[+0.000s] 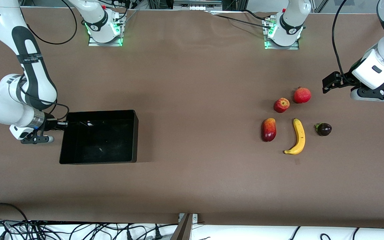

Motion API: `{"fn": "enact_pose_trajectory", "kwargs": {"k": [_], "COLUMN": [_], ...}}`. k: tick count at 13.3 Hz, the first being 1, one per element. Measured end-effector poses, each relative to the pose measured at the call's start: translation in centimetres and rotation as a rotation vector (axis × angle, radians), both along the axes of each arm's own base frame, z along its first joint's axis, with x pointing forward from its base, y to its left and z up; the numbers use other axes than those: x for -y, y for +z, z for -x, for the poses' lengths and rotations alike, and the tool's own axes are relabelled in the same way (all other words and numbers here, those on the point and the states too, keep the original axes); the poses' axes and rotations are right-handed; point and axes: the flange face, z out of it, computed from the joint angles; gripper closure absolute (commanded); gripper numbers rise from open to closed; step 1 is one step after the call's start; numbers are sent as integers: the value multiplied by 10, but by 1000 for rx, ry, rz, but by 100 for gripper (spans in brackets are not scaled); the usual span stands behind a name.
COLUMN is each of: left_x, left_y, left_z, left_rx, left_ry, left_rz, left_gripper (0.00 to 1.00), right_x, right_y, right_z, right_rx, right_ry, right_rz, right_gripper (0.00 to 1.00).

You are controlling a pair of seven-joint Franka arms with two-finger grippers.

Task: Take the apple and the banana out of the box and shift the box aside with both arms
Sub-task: 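Release the tray and raise the right gripper away from it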

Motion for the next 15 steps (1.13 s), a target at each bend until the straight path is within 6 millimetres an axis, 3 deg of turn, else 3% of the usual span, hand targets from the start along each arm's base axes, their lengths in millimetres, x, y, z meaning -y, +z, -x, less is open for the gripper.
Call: {"fn": "enact_pose_trajectory", "kwargs": {"k": [3, 6, 8, 12, 15], "left_x": [1, 1, 1, 1, 1], "left_y": [0, 0, 0, 0, 0], "left_z": [0, 0, 0, 0, 0], "left_rx": [0, 0, 0, 0, 0], "left_ry": [-1, -2, -2, -2, -2], "left_rz": [0, 0, 0, 0, 0], "left_gripper": [0, 0, 0, 0, 0], "right_x": [-5, -19, -34, -75, -100], "right_y": [43, 110, 161, 256, 312], "right_z": [-17, -33, -33, -2, 34], "right_rx": [33, 19, 23, 22, 5], "right_ry": [19, 72, 109, 118, 81], "right_rz": [-10, -28, -24, 27, 34], "right_gripper": [0, 0, 0, 0, 0]}}
